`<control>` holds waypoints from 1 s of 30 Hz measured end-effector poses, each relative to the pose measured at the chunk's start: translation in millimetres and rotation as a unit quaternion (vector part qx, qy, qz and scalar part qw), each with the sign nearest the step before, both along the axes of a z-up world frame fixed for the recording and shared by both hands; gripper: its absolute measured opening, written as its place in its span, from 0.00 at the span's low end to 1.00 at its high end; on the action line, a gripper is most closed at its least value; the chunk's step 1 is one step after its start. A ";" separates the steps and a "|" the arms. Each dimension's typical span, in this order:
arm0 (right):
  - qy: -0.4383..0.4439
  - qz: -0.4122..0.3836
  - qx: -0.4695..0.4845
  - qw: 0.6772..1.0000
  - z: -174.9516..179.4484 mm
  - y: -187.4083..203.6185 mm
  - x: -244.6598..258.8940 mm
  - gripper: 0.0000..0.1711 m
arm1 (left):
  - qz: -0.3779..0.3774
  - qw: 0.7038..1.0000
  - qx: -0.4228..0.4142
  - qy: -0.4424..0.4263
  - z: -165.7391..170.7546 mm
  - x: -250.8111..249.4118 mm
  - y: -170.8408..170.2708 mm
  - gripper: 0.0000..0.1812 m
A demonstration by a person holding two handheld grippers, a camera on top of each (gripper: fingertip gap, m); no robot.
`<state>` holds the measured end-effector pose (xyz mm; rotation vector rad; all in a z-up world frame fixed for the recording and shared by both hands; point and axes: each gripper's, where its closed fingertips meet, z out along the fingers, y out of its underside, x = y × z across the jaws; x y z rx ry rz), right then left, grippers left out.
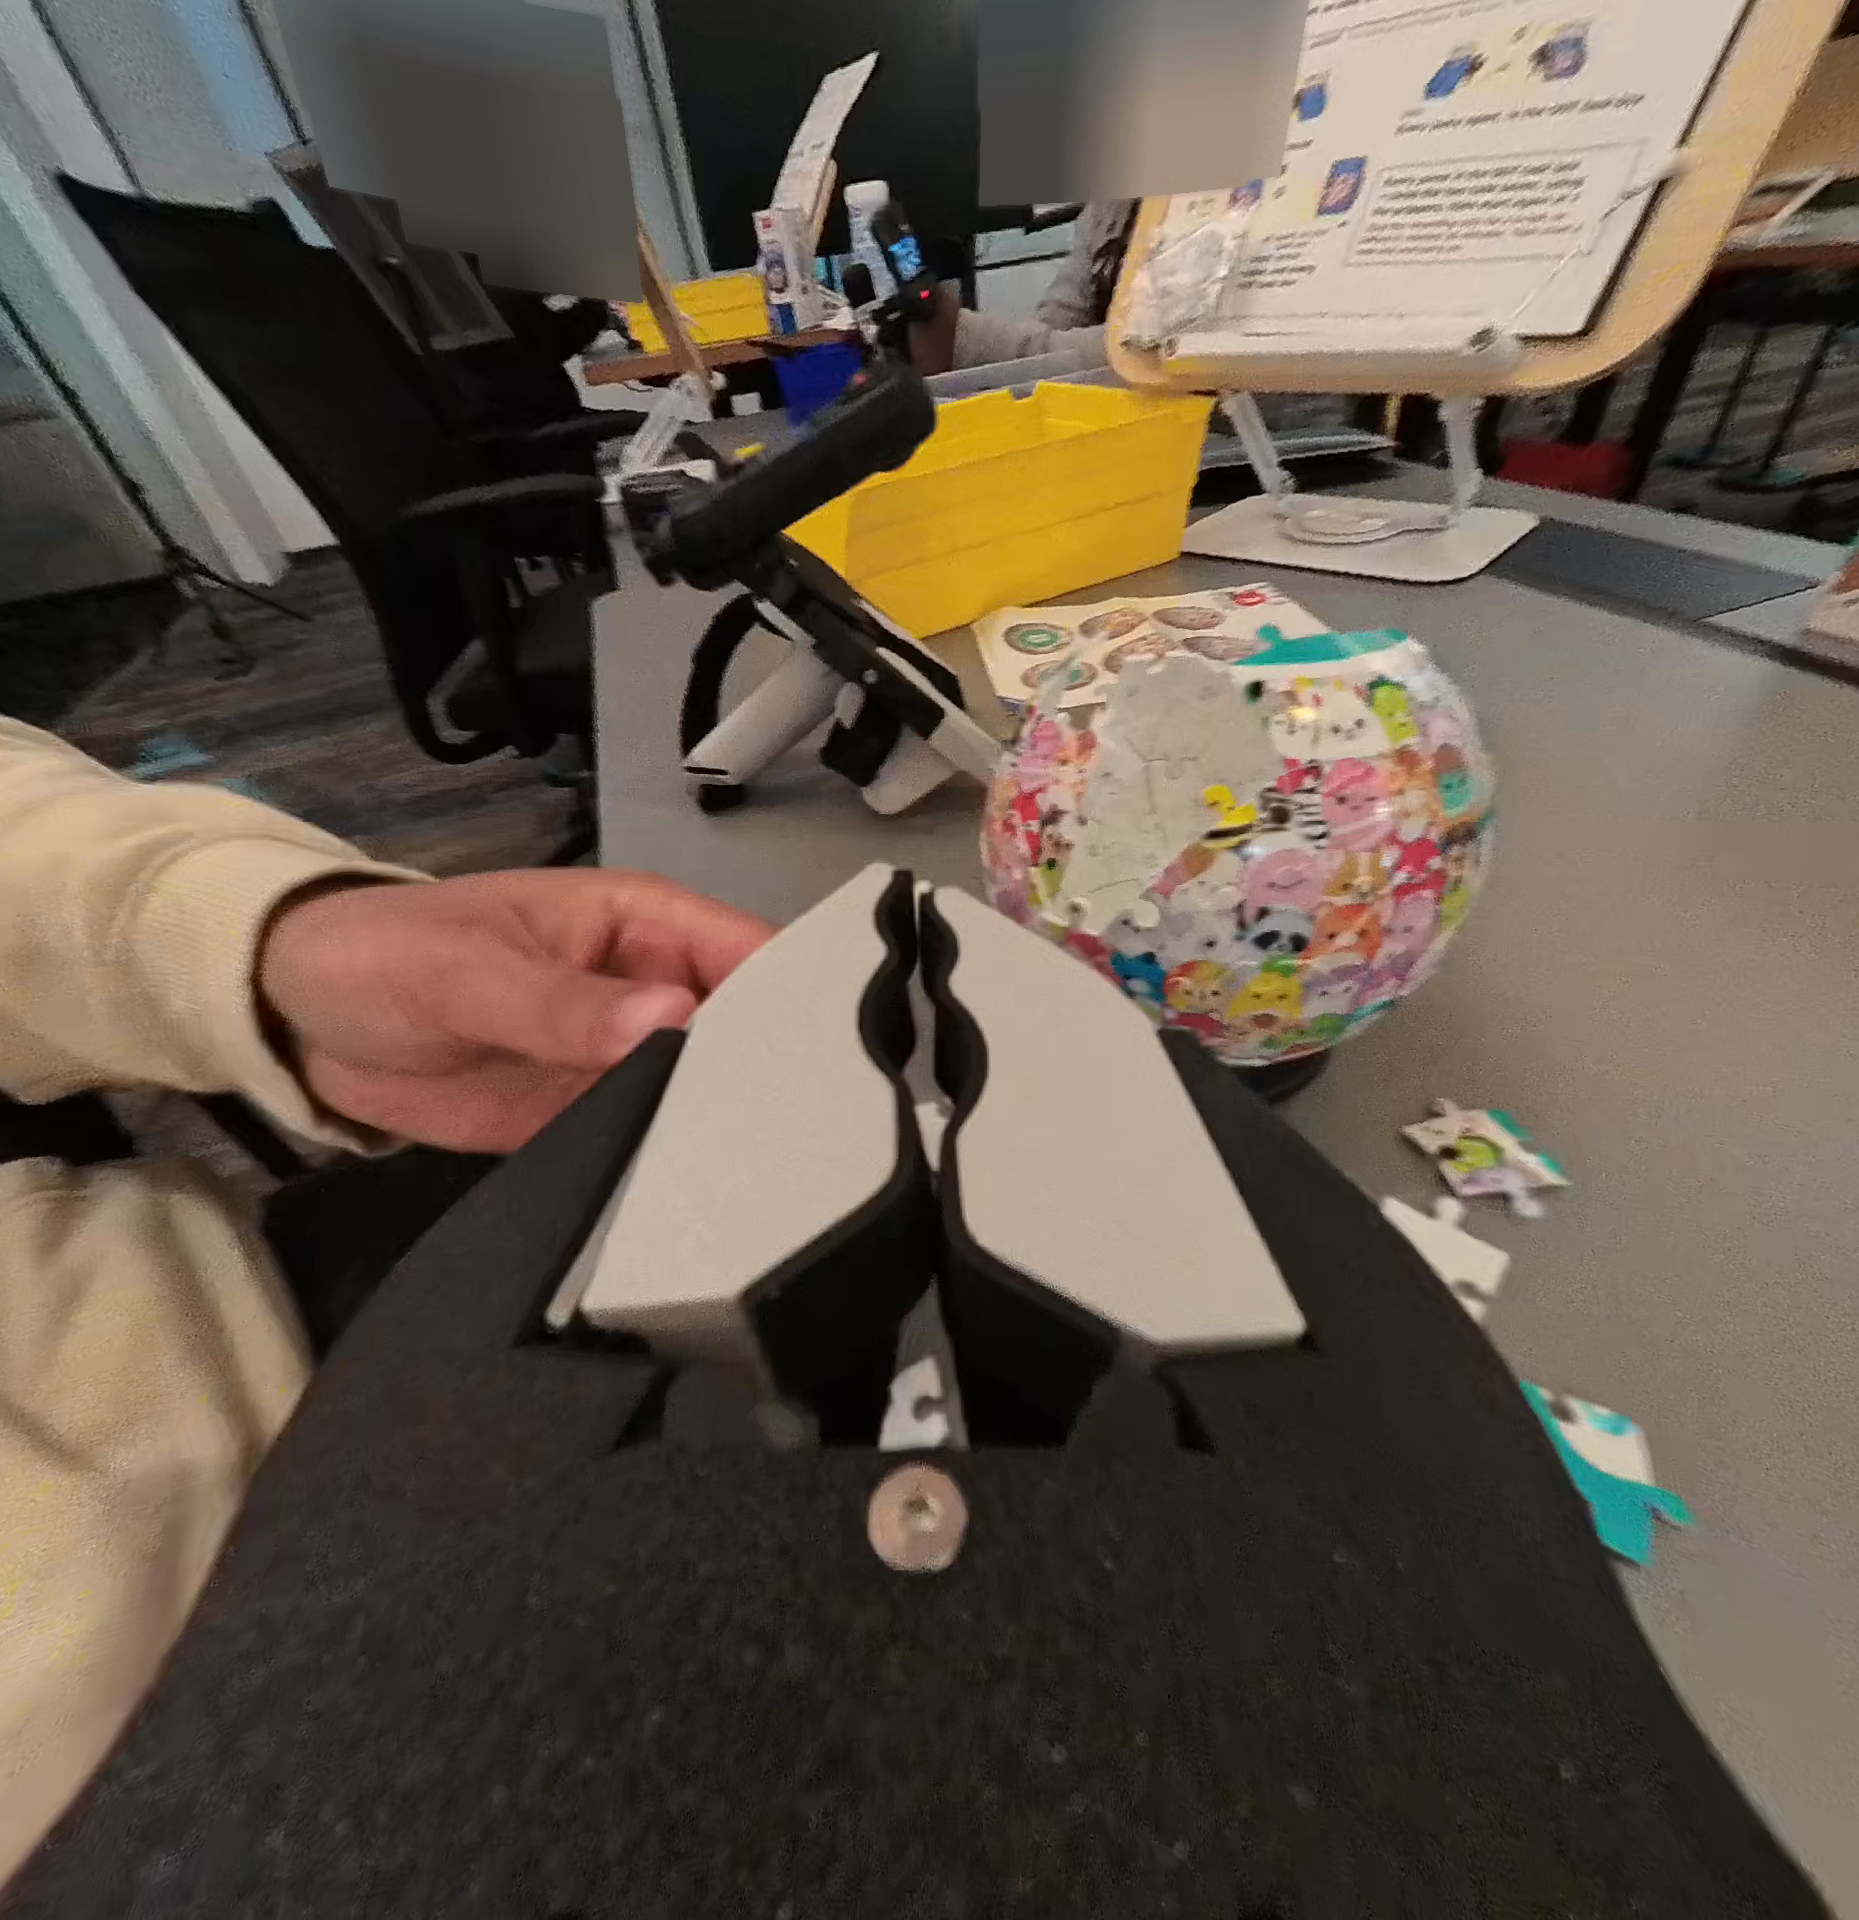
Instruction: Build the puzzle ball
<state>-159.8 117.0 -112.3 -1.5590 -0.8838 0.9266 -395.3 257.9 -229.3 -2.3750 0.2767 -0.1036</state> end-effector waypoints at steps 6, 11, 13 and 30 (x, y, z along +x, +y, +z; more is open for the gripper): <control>-0.068 -0.058 0.080 0.993 -1.1 10.8 19.0 0.00 | 0.000 1.000 0.000 0.000 0.0 0.0 0.0 0.57; -0.103 -0.075 0.072 0.989 -11.5 18.3 28.7 0.00 | 0.000 1.000 0.000 0.000 0.0 0.1 0.0 0.57; -0.103 -0.089 0.063 0.989 -10.2 23.7 39.0 0.00 | 0.000 1.000 0.000 0.000 0.0 0.1 0.0 0.57; -0.194 -0.046 0.006 0.980 -58.3 47.9 26.1 0.28 | 0.000 1.000 0.000 0.000 0.0 0.3 0.0 0.57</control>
